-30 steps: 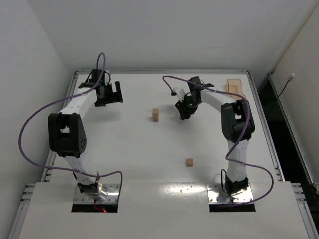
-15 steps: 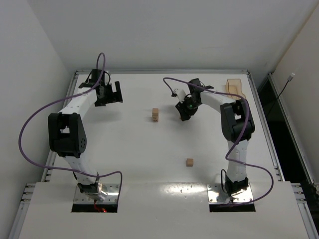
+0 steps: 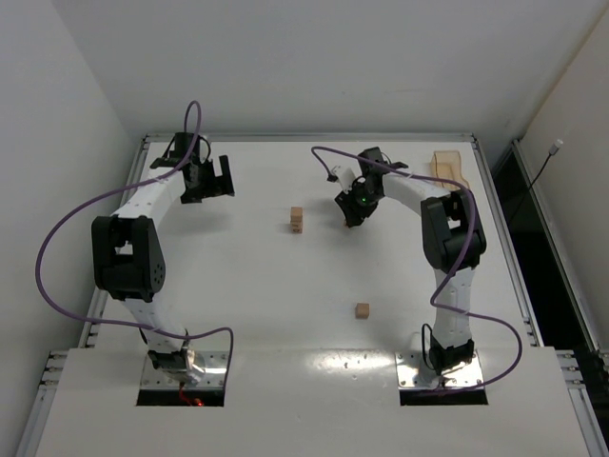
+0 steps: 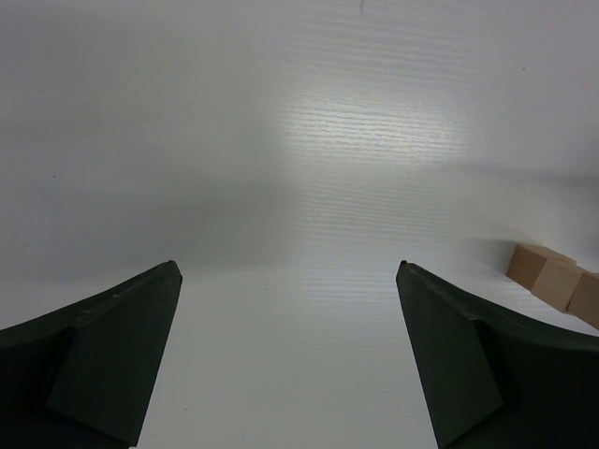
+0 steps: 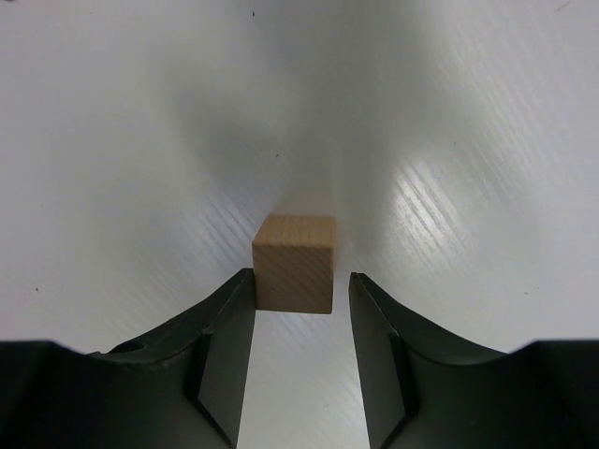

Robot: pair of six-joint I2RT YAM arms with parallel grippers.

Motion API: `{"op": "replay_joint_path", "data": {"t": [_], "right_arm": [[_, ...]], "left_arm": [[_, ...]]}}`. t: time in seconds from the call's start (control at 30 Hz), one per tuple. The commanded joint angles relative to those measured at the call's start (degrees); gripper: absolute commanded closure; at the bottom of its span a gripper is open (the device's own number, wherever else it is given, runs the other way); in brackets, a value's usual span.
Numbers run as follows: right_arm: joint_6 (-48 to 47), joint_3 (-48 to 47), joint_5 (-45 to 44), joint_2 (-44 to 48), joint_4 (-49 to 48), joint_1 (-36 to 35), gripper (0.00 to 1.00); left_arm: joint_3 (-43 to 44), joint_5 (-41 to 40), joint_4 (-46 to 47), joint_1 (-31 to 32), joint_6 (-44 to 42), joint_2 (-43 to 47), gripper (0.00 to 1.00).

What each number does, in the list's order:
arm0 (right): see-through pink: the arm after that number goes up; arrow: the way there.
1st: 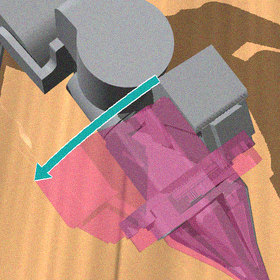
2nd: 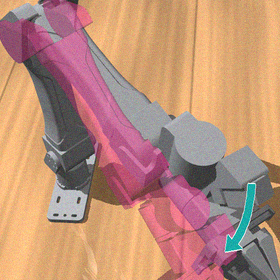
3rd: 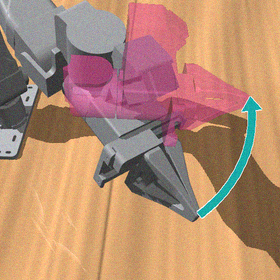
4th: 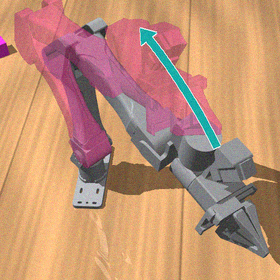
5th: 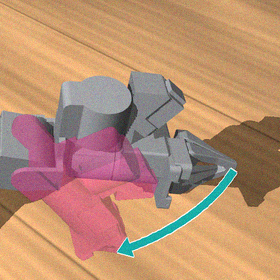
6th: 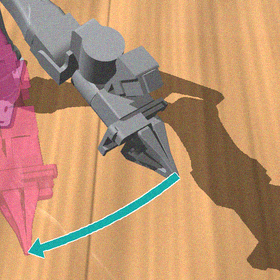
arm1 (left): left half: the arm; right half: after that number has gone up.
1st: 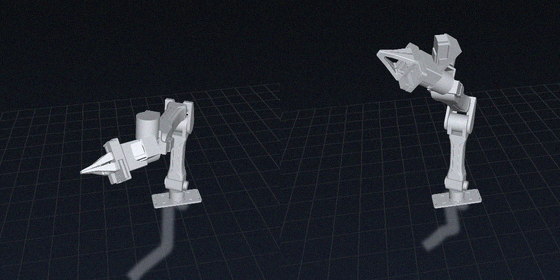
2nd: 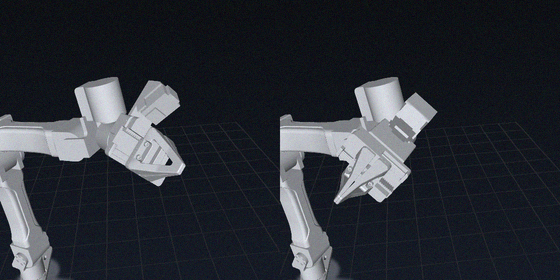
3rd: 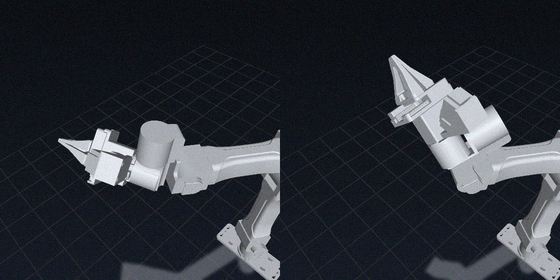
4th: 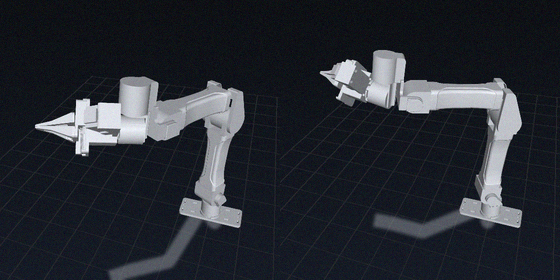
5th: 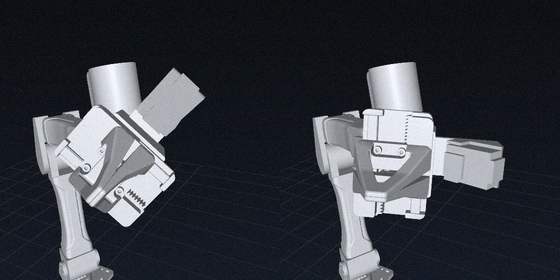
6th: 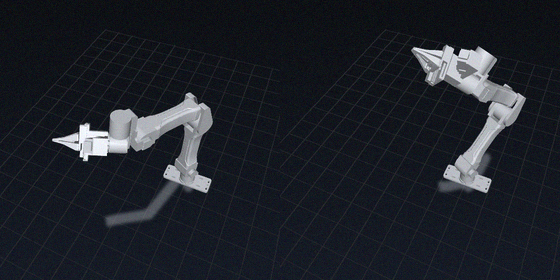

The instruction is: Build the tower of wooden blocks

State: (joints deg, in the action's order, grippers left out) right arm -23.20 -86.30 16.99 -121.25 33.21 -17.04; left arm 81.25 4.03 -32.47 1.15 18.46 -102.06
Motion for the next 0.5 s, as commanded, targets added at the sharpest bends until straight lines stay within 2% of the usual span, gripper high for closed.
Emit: {"op": "replay_joint_path", "data": {"t": [0.0, 0.13, 0.27, 0.43, 0.47], "right_arm": [[0.70, -2.64, 0.06, 0.05, -1.04, -0.45, 0.59], [0.70, -2.64, 0.06, 0.05, -1.04, -0.45, 0.59], [0.17, -3.78, 0.06, -1.53, 0.27, -0.45, 0.64], [-0.35, -4.84, 0.06, -2.06, 1.42, -0.97, 0.76], [-0.35, -4.84, 0.06, -2.06, 1.42, -0.98, 0.86]], "left_arm": [[1.45, -0.25, 1.18, -0.44, -0.44, 0.11, 0.00], [1.45, -0.25, 1.18, -0.44, -0.44, 0.11, 0.00], [1.45, -0.25, 1.18, -0.44, -0.44, 0.11, 0.00], [1.45, -0.25, 1.18, -0.44, -0.44, 0.11, 0.00], [1.45, -0.25, 1.18, -0.44, -0.44, 0.11, 0.00]]}}
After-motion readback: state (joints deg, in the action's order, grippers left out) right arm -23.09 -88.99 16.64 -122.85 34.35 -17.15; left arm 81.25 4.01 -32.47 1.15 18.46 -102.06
